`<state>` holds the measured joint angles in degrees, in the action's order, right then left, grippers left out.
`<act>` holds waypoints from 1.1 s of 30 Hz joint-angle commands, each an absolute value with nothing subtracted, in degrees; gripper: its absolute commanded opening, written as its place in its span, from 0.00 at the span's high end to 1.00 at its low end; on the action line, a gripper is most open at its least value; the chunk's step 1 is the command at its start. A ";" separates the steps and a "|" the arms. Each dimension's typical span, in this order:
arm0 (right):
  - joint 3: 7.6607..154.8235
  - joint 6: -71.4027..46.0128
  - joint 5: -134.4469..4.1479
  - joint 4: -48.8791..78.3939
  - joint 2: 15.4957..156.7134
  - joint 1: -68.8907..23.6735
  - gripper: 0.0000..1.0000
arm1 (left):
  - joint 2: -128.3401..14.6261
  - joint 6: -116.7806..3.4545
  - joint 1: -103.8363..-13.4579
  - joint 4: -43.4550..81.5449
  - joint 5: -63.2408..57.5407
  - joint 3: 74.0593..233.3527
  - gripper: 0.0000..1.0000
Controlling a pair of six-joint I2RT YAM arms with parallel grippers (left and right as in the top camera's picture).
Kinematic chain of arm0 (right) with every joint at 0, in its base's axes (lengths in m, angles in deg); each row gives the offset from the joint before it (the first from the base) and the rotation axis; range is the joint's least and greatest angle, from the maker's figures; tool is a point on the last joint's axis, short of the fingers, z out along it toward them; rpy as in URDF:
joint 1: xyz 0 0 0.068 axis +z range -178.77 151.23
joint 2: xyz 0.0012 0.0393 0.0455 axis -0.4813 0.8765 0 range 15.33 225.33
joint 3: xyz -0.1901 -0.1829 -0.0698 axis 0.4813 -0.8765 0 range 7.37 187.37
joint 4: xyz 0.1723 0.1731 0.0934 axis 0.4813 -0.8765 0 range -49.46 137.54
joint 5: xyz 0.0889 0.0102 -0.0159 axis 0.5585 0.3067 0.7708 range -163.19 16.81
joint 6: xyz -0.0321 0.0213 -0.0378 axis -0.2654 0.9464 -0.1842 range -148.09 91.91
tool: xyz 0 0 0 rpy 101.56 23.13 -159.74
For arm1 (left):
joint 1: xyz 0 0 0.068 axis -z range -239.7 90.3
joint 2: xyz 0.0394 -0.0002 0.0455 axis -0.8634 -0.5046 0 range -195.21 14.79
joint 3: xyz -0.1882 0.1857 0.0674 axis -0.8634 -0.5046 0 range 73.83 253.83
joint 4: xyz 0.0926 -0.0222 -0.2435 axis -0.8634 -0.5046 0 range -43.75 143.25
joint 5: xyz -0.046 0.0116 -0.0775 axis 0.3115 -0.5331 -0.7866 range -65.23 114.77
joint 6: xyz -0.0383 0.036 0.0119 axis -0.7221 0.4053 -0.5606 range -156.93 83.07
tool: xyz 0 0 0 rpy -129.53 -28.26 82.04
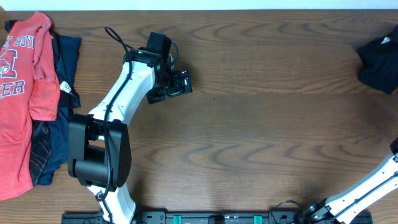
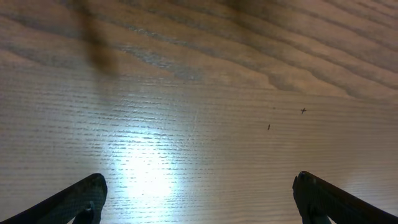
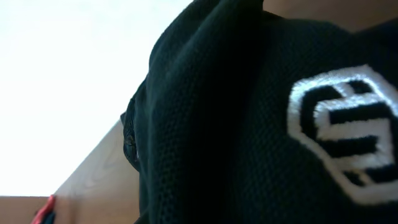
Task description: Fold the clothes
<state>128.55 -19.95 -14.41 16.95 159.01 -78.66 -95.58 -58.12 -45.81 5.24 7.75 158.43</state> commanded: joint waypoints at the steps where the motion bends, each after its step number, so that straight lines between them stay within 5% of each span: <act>1: 129.67 -23.01 -18.21 15.53 158.92 -78.86 0.99 | -96.45 -58.25 -45.50 5.22 7.23 158.38 0.03; 3: 129.67 -22.31 -21.27 14.24 158.92 -78.73 0.68 | -96.45 -58.25 -45.46 5.22 7.05 158.38 0.03; 4: 129.67 -22.14 -22.45 13.63 158.92 -78.64 0.27 | -96.45 -58.25 -45.46 5.40 6.59 158.38 0.03; 5: 129.67 -21.72 -23.98 13.00 158.92 -78.57 0.18 | -96.45 -58.25 -45.46 5.64 5.85 158.38 0.03; 6: 129.67 -21.07 -25.58 12.43 158.92 -78.57 0.19 | -96.45 -58.25 -45.46 5.85 5.19 158.38 0.03; 9: 129.67 -19.16 -28.35 11.18 158.92 -78.73 0.57 | -96.45 -58.27 -45.46 6.18 4.78 158.38 0.03; 15: 129.69 -12.26 -33.69 7.58 158.64 -79.99 0.25 | -96.45 -58.25 -45.46 6.20 4.08 158.38 0.03; 23: 129.69 -6.16 -57.71 -3.66 156.82 -82.11 0.16 | -96.45 -57.55 -43.47 6.60 3.12 158.38 0.03; 27: 129.69 -4.15 -62.49 -6.65 156.15 -83.23 0.01 | -96.47 -57.59 -42.09 8.26 3.12 158.38 0.03; 33: 129.69 -2.86 -62.65 -8.71 154.29 -84.50 0.01 | -96.47 -57.83 -41.61 9.29 3.14 158.38 0.02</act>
